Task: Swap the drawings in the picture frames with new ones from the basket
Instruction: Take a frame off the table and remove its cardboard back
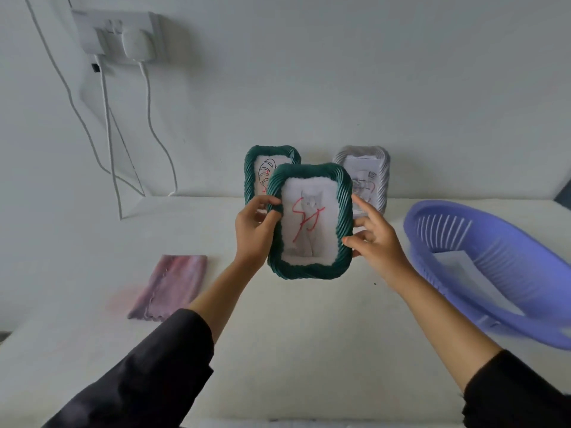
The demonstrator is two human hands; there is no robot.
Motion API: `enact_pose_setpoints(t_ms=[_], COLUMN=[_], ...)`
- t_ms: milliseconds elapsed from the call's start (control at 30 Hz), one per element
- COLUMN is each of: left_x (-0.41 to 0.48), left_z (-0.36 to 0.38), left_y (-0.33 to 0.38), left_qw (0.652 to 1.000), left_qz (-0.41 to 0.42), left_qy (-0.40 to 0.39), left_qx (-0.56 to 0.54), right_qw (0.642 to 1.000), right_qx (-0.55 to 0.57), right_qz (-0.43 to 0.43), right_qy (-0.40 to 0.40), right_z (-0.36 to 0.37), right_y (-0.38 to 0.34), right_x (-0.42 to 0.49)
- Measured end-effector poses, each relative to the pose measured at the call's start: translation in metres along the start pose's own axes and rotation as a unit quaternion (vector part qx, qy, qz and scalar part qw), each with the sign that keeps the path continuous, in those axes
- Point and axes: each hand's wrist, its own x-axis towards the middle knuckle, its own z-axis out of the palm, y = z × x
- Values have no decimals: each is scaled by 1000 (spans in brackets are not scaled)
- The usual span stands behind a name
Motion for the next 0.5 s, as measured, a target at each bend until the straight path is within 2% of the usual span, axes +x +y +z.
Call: enact_pose_setpoints(t_ms=[233, 333, 433, 500], left_x=[-20, -19, -19, -18], left_z=[4, 2, 4, 10], left_y=[0, -5, -3, 2], left_qw=[995, 985, 968, 969], left_qz=[-67, -121, -164, -161], left_qy=[-28, -74, -137, -128], left_qx=[71, 97, 129, 139], right_qw=[999, 998, 1000, 996], right_qx=[44, 57, -1, -81], right_qz=[23, 16, 1, -12], right_qy=[-11, -15, -23, -42], right_z=[-16, -19, -19, -18], right_y=[5, -9, -28, -43], right_x=[-17, -14, -7, -2])
